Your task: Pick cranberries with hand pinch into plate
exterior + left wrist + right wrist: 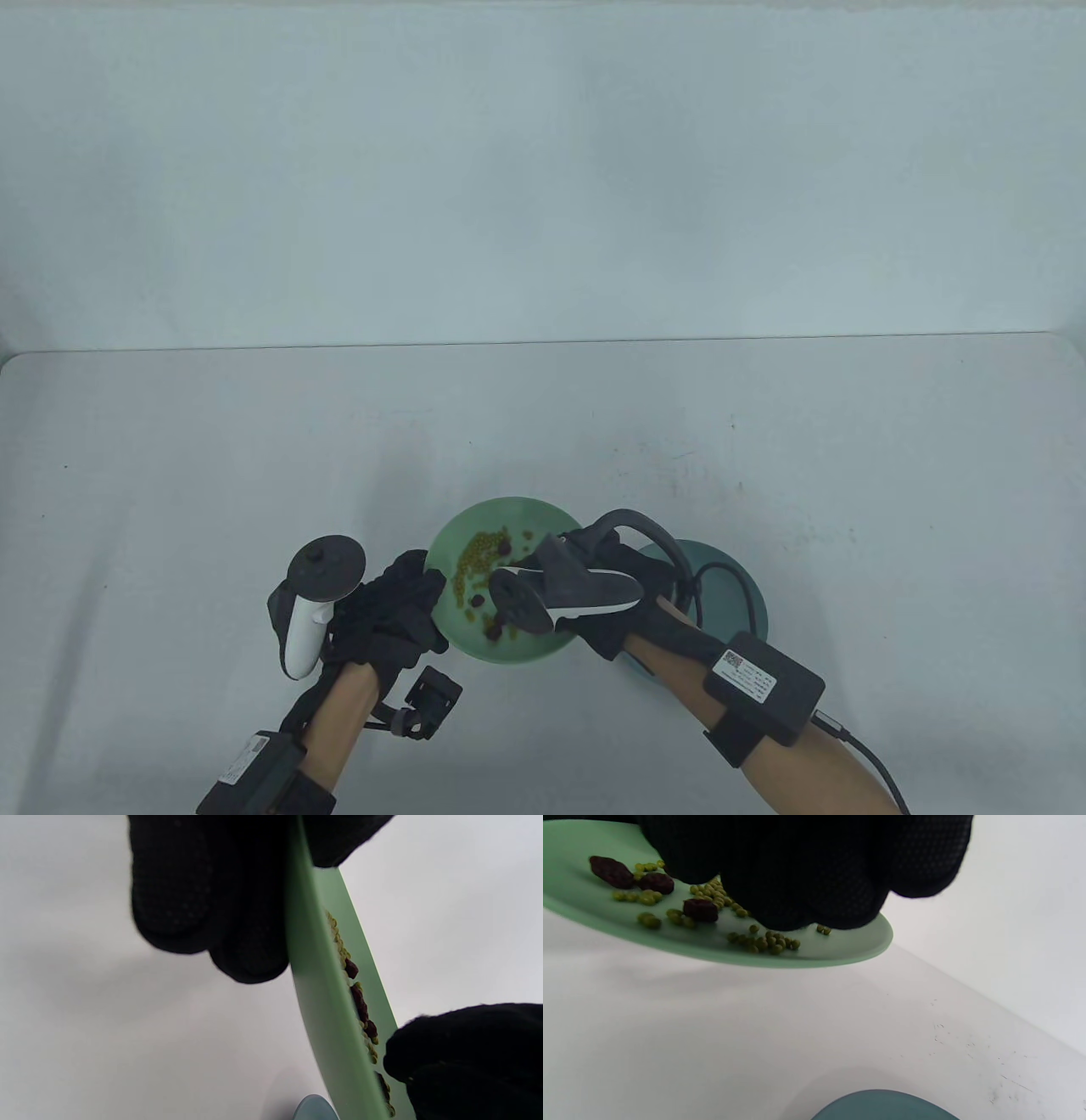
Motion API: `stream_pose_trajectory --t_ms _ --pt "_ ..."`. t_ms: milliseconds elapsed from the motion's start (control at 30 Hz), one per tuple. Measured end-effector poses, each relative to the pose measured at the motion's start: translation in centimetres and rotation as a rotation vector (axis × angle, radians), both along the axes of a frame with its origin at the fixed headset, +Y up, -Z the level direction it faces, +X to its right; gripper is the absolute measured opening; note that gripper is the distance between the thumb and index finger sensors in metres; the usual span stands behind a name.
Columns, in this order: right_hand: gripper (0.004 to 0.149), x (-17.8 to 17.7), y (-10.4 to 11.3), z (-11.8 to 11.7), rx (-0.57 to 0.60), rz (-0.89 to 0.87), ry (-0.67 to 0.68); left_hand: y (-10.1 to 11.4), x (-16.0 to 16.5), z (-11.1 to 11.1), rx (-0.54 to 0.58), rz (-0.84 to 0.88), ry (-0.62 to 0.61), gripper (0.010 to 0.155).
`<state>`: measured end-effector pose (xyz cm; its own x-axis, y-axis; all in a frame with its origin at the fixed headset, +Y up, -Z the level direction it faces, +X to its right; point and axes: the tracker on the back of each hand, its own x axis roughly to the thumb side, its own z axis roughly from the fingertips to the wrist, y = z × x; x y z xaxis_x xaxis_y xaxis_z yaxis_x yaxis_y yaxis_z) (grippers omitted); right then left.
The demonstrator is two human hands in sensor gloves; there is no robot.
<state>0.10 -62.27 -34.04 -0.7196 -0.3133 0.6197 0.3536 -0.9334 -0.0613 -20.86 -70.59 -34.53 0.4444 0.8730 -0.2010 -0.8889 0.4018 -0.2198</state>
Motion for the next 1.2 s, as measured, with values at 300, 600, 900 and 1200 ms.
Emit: stream_pose_trajectory --t_ms 300,600,900,1200 --pt "0.046 -0.5 -0.6 0.1 0.011 0.039 0.004 0.0 0.0 0.0 -0.001 0.013 0.000 0.052" --pt "0.044 -1.0 -0.6 0.6 0.020 0.044 0.031 0.1 -0.3 -0.1 -0.002 0.033 0.016 0.052" --pt "0.047 -1.4 -0.5 0.4 -0.061 0.028 0.041 0.2 -0.5 -0.1 0.000 0.047 0.025 0.052" --pt "0.052 -1.8 -1.0 0.0 -0.132 0.050 0.039 0.2 -0.4 -0.2 0.006 0.040 0.010 0.052"
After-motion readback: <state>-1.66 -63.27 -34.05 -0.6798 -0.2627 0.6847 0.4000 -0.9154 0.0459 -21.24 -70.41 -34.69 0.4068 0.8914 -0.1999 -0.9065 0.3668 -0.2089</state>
